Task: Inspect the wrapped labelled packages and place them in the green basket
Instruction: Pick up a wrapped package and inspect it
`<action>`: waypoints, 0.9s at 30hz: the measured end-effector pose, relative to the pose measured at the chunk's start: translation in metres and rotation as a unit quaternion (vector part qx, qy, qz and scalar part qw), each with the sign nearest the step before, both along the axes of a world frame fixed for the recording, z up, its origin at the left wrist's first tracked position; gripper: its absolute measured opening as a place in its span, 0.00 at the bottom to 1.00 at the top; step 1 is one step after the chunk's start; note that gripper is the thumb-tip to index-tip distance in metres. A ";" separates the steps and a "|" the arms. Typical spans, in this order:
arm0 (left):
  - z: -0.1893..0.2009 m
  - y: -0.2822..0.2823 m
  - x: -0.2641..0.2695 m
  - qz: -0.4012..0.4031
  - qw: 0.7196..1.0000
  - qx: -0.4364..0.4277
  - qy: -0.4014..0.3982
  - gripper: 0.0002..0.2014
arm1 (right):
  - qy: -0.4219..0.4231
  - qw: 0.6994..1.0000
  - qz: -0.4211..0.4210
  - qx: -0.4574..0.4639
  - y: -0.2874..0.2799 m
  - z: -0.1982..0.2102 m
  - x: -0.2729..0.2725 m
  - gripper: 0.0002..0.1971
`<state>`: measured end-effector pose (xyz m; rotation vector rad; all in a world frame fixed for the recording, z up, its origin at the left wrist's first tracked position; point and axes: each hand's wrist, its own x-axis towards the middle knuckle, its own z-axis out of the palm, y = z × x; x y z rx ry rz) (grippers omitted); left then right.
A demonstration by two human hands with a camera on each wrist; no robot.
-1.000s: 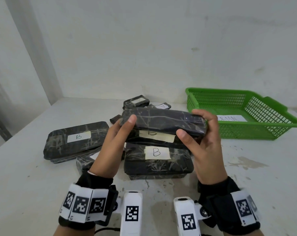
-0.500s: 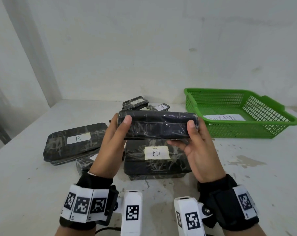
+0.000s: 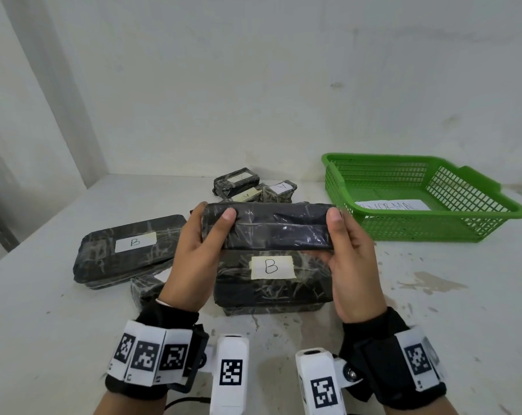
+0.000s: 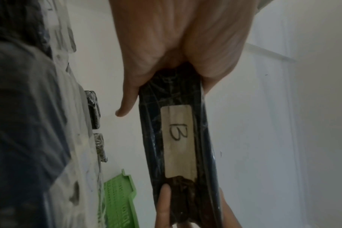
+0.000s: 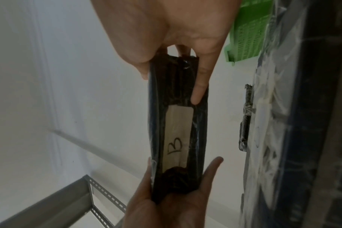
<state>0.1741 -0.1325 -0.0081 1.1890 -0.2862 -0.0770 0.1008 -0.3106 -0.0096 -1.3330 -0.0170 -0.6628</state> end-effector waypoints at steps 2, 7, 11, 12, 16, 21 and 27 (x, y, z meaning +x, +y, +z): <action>0.001 0.000 -0.001 0.003 1.000 0.005 -0.005 0.51 | 0.018 1.000 0.005 0.006 0.002 0.000 0.000 0.23; 0.008 -0.001 -0.009 -0.018 0.999 0.037 -0.024 0.47 | 0.000 0.998 -0.051 -0.028 0.004 -0.002 0.001 0.22; 0.003 0.000 -0.006 -0.003 0.997 0.061 -0.044 0.35 | -0.018 0.996 -0.074 -0.045 0.006 -0.003 0.000 0.21; 0.002 -0.001 -0.006 0.006 0.997 0.064 -0.047 0.41 | -0.016 0.996 -0.074 -0.047 0.006 -0.002 -0.001 0.22; 0.002 -0.001 -0.006 0.013 0.996 0.061 -0.071 0.55 | 0.001 0.998 -0.054 -0.042 0.006 -0.002 -0.003 0.22; 0.006 0.000 -0.008 0.014 0.994 0.072 -0.080 0.52 | -0.006 0.995 -0.063 -0.073 0.006 -0.004 -0.003 0.19; 0.009 -0.001 -0.011 0.025 0.993 0.063 -0.099 0.41 | -0.008 0.997 -0.033 -0.075 0.008 -0.002 -0.005 0.22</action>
